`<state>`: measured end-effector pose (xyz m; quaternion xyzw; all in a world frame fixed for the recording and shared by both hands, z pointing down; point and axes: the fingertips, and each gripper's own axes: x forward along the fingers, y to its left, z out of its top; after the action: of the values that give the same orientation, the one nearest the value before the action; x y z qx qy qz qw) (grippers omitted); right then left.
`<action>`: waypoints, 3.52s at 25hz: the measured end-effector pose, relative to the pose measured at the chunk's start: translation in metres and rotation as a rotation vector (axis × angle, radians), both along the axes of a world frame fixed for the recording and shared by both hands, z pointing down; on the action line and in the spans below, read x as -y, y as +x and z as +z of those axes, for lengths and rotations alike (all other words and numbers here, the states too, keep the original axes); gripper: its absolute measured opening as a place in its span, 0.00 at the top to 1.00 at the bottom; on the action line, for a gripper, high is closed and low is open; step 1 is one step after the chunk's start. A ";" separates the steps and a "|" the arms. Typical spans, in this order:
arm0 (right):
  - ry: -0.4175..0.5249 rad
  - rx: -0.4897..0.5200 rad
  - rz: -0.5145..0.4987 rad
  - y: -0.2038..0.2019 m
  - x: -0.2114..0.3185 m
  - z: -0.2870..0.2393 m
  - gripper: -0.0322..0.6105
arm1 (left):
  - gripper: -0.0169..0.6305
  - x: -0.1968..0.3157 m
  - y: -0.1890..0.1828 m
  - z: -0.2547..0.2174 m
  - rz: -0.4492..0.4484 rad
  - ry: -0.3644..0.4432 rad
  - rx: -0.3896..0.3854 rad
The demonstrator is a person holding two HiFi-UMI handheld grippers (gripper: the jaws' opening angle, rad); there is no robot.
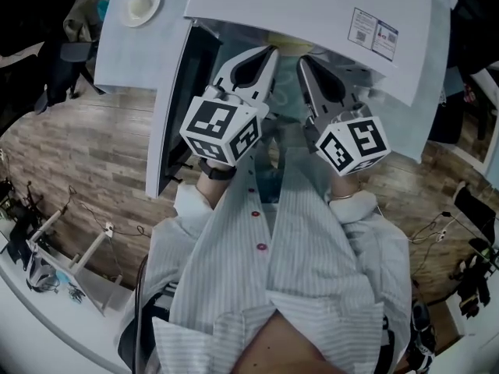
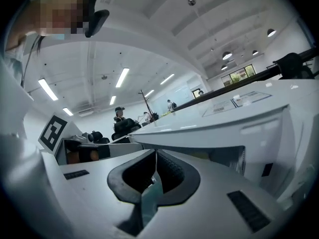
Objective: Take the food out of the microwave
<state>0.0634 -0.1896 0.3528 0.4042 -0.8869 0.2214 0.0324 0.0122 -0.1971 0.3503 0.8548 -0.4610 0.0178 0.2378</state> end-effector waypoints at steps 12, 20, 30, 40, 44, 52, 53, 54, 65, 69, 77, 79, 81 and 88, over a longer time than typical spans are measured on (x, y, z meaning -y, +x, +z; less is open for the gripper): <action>-0.117 0.011 0.118 0.015 0.006 0.066 0.90 | 0.96 0.009 0.009 0.061 0.020 -0.086 -0.038; -0.189 0.020 0.185 0.025 0.011 0.108 0.90 | 0.96 0.010 0.009 0.096 0.010 -0.146 -0.062; -0.247 0.030 0.209 0.029 0.014 0.143 0.89 | 0.96 0.007 0.006 0.130 -0.015 -0.200 -0.092; -0.329 0.095 0.222 0.027 0.018 0.161 0.73 | 0.90 0.006 0.004 0.148 -0.044 -0.284 -0.157; -0.341 0.123 0.230 0.024 0.020 0.162 0.70 | 0.79 0.008 0.003 0.155 -0.057 -0.325 -0.198; -0.370 0.172 0.264 0.025 0.028 0.163 0.64 | 0.72 0.019 -0.001 0.163 -0.117 -0.421 -0.320; -0.373 0.177 0.271 0.025 0.029 0.163 0.64 | 0.71 0.020 -0.002 0.164 -0.127 -0.429 -0.328; -0.375 0.179 0.276 0.025 0.030 0.162 0.64 | 0.70 0.022 -0.003 0.165 -0.136 -0.435 -0.336; -0.387 0.184 0.351 0.024 0.040 0.164 0.65 | 0.69 0.033 0.000 0.172 -0.211 -0.475 -0.341; -0.405 0.195 0.359 0.028 0.040 0.167 0.73 | 0.69 0.035 0.002 0.173 -0.227 -0.482 -0.342; -0.437 0.242 0.340 0.023 0.039 0.169 0.76 | 0.82 0.035 0.001 0.174 -0.252 -0.487 -0.343; -0.444 0.256 0.342 0.023 0.038 0.169 0.77 | 0.82 0.034 0.000 0.174 -0.252 -0.490 -0.361; -0.448 0.255 0.339 0.022 0.038 0.169 0.78 | 0.83 0.034 -0.001 0.174 -0.249 -0.494 -0.373; -0.471 0.286 0.358 0.024 0.032 0.172 0.79 | 0.86 0.029 -0.002 0.171 -0.234 -0.489 -0.382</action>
<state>0.0875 -0.2218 0.5245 0.5000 -0.7218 0.4769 -0.0393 0.0105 -0.2265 0.5215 0.7017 -0.4851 -0.0602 0.5183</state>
